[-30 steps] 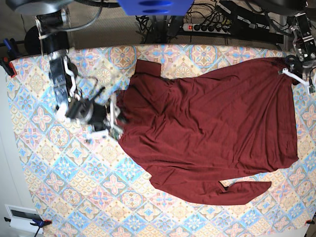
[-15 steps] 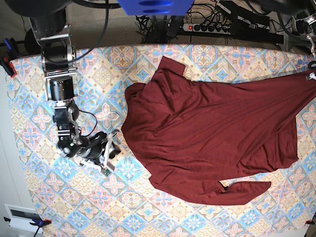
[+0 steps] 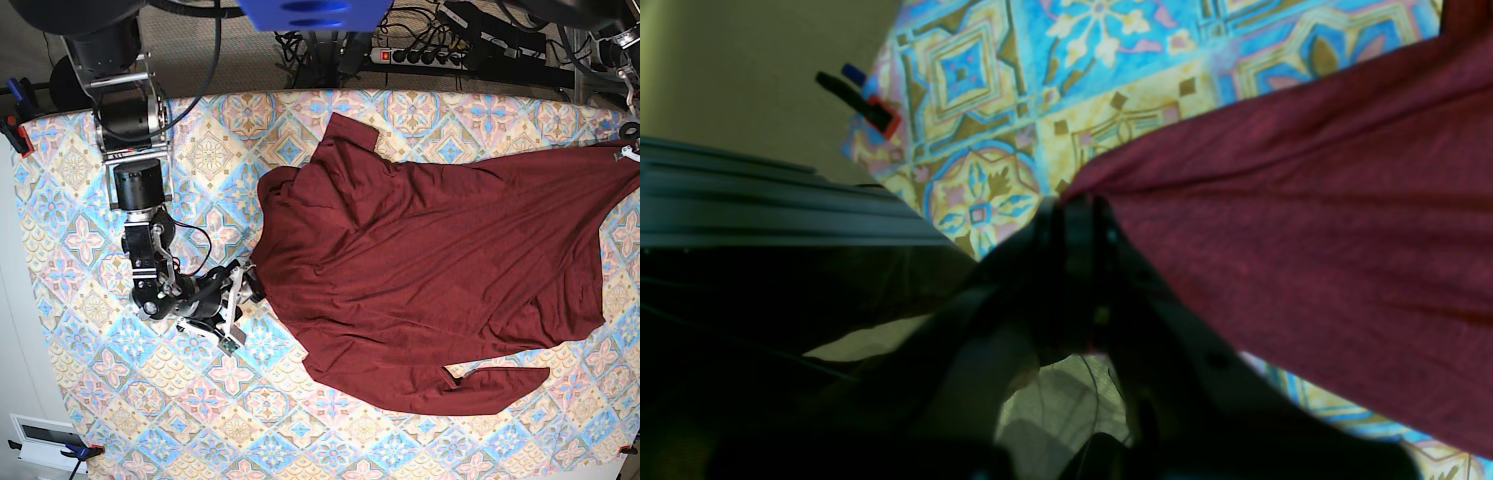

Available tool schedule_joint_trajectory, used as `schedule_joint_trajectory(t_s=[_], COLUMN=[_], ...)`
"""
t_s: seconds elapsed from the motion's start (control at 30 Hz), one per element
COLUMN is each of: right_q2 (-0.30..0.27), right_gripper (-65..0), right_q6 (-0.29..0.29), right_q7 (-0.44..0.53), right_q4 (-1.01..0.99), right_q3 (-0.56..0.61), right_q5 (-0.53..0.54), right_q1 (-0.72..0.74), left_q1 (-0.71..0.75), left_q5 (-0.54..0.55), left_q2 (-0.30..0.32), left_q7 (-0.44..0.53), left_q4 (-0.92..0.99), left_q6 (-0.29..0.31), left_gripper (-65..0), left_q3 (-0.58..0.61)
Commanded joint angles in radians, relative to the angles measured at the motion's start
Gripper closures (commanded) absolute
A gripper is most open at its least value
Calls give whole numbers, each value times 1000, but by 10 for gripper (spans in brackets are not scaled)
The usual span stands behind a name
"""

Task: Layout the t-shirt on the table in an organized manner, then fold the t-shirt properly
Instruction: 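Regrasp the shirt collar area with the right gripper, then stretch the shirt diagonally with both grippers and lower it flat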

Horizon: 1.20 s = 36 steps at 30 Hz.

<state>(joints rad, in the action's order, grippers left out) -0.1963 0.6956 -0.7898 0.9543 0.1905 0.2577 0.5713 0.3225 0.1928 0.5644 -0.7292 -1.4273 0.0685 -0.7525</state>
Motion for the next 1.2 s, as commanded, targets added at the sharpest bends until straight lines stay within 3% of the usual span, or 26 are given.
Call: schedule_joint_trajectory(t_s=[0.0, 0.23, 0.53, 0.8, 0.9, 1.03, 1.17], right_q2=[8, 65, 67, 62, 60, 56, 34], right_gripper=[-323, -323, -323, -316, -229, -10, -16], right_q6=[3, 3, 3, 3, 3, 3, 3], right_q7=[19, 103, 246, 257, 260, 290, 286], right_q4=[15, -19, -191, -194, -194, -194, -194], right_q3=[-6, 0, 0, 5, 33, 4, -64], right_q5=[12, 12, 9, 5, 5, 7, 7], right_q1=[37, 40, 40, 40, 37, 34, 37], left_q1=[-1, 5, 5, 0, -1, 0, 4], left_q5=[-8, -6, -5, -5, -3, 58, 80], left_q2=[26, 24, 22, 22, 22, 22, 24], left_q7=[20, 20, 20, 20, 20, 20, 20], left_q4=[-16, -16, -17, -19, -20, -20, -20], left_q6=[-8, -6, -5, -5, -5, -5, -5], left_gripper=[-23, -23, -23, -22, -22, -22, -22], left_q3=[-9, -9, -9, -6, -6, -6, -6])
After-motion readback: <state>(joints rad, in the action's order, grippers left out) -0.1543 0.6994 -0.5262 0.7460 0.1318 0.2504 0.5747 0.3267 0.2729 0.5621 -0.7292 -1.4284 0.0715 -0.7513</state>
